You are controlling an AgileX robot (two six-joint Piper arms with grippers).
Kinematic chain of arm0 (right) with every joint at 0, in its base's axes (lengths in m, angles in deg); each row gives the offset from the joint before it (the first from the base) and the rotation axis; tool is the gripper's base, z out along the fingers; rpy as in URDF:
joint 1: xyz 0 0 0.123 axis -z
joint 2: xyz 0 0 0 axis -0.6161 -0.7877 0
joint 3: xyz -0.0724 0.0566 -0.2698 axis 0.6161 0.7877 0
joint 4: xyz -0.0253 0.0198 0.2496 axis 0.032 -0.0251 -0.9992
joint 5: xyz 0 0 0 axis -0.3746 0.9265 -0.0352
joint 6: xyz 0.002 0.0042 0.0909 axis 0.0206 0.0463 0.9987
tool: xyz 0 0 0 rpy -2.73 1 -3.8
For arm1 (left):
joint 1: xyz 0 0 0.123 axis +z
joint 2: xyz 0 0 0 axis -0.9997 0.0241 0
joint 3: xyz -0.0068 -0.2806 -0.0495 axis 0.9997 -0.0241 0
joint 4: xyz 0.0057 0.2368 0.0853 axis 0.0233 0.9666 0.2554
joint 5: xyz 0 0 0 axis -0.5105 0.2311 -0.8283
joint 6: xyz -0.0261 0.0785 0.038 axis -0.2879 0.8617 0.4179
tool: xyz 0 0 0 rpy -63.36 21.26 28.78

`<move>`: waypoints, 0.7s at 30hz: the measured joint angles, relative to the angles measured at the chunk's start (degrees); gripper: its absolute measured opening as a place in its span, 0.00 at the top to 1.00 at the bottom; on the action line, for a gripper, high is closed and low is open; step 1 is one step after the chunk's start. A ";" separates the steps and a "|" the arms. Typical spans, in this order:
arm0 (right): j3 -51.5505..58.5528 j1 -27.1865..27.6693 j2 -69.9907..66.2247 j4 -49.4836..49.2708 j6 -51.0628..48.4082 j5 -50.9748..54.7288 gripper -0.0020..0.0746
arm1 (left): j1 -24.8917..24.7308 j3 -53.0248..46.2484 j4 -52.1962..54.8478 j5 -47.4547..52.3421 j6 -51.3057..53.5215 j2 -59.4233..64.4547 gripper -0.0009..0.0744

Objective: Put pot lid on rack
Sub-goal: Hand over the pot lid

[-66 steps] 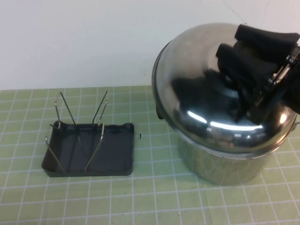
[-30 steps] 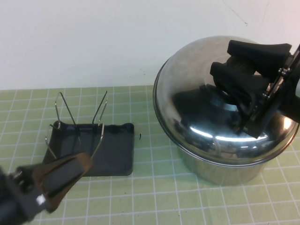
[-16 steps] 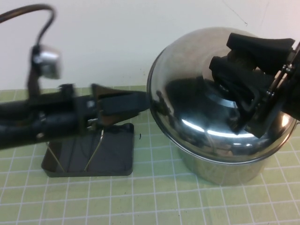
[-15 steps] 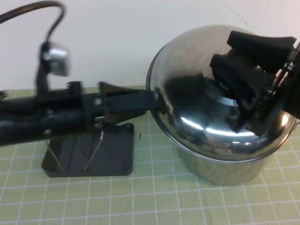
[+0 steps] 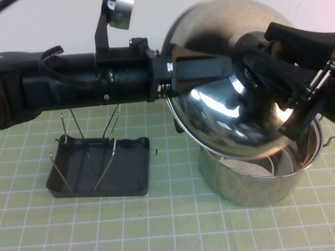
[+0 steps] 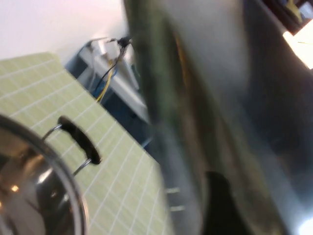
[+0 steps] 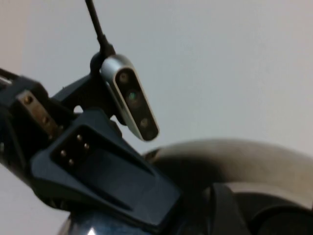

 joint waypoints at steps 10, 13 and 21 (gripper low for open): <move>0.11 0.11 -0.10 -0.99 0.09 0.36 0.38 | -0.74 0.89 -0.07 2.07 -0.97 -0.11 0.82; 0.11 0.00 0.00 -0.88 0.09 -1.32 0.29 | -0.74 0.89 1.58 0.91 -0.48 -0.11 0.85; 0.11 0.00 1.17 -0.99 0.19 -3.88 0.26 | 3.63 0.89 2.98 -5.69 1.91 -8.34 0.85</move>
